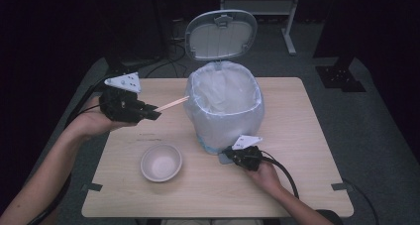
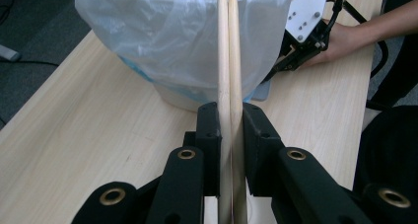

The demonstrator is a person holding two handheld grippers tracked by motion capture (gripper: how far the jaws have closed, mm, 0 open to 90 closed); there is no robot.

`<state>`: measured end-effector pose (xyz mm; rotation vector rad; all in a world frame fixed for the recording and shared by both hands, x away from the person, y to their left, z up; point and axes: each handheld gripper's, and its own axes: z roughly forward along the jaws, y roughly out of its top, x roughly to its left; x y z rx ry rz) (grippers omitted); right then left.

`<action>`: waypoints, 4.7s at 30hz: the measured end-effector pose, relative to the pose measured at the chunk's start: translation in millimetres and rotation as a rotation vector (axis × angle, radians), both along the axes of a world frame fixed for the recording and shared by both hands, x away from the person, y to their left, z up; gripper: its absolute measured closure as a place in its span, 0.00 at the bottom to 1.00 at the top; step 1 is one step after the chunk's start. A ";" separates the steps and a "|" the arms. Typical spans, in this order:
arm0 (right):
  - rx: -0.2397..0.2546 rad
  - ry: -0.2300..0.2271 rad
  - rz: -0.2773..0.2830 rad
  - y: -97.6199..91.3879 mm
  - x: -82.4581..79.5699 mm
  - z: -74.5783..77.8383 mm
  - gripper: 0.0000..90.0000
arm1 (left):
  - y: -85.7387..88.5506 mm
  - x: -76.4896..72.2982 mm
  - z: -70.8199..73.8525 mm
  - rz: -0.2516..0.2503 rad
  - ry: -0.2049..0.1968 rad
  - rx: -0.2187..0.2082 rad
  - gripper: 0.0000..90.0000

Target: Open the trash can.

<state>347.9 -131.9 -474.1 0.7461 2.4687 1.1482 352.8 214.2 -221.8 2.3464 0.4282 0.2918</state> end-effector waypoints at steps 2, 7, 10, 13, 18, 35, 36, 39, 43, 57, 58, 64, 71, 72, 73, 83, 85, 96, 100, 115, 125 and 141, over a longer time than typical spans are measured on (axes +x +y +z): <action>0.000 -0.001 -0.001 0.1 -0.2 -0.1 1.00 | -5.0 2.7 2.7 -0.005 0.005 0.001 0.88; -0.001 -0.003 -0.001 0.4 -0.4 -0.1 1.00 | -19.1 9.2 5.2 -0.016 0.011 0.007 0.88; -0.005 -0.008 0.004 0.1 -0.1 -0.2 1.00 | -26.2 13.8 8.7 -0.022 0.009 0.011 0.88; -0.003 -0.010 0.005 0.4 0.2 -0.5 1.00 | -34.4 18.4 12.3 -0.032 0.006 0.024 0.88; -0.017 -0.021 0.011 2.5 0.1 -0.3 1.00 | -47.6 26.1 16.9 -0.035 0.003 0.032 0.88; -0.015 -0.019 0.014 2.7 -0.8 -0.3 1.00 | -86.9 50.7 23.6 -0.063 0.014 0.061 0.88; -0.015 -0.019 0.016 2.6 -0.6 -0.3 1.00 | -88.3 52.2 23.6 -0.062 0.013 0.063 0.88; -0.014 -0.019 0.017 2.4 -0.6 -0.5 1.00 | -93.1 56.8 23.8 -0.058 0.017 0.068 0.88; -0.013 -0.017 0.019 2.3 -0.5 -0.4 1.00 | -100.3 63.7 24.6 -0.056 0.027 0.071 0.88; -0.014 -0.023 0.017 2.4 -0.9 -0.5 1.00 | -126.1 81.8 25.9 -0.055 0.039 0.093 0.88; -0.014 -0.023 0.017 2.4 -0.8 -0.5 1.00 | -127.9 82.9 26.1 -0.055 0.039 0.099 0.88; -0.015 -0.025 0.019 2.4 -0.9 -0.5 1.00 | -137.1 89.8 27.6 -0.055 0.045 0.104 0.88; -0.015 -0.025 0.020 2.3 -0.8 -0.5 1.00 | -143.8 98.1 26.8 -0.036 0.045 0.085 0.82; -0.014 -0.023 0.019 2.3 -0.8 -0.5 1.00 | -143.6 97.9 28.6 -0.045 0.046 0.068 0.82; -0.015 -0.024 0.020 2.3 -0.7 -0.5 1.00 | -143.0 96.9 31.0 -0.050 0.043 0.058 0.82; -0.016 -0.025 0.018 2.6 -0.9 -0.5 1.00 | -121.2 78.2 42.3 -0.089 0.033 -0.013 0.75; -0.016 -0.025 0.016 2.6 -1.0 -0.5 1.00 | -117.4 73.9 41.0 -0.092 0.035 -0.018 0.74; -0.016 -0.021 0.017 2.6 -0.8 -0.3 1.00 | -95.7 63.2 37.8 -0.104 0.039 -0.041 0.69; -0.020 -0.023 0.015 3.0 -1.1 -0.1 1.00 | -88.4 59.6 35.8 -0.104 0.039 -0.058 0.66; -0.022 -0.021 0.014 3.3 -0.9 0.1 1.00 | -58.2 42.1 26.3 -0.083 0.038 -0.094 0.52; -0.024 -0.026 0.017 2.9 -0.1 0.1 1.00 | -28.6 28.1 15.4 -0.045 0.039 -0.124 0.43; -0.018 -0.020 0.018 2.8 0.0 0.0 1.00 | -8.4 16.4 -5.9 -0.024 0.038 -0.133 0.38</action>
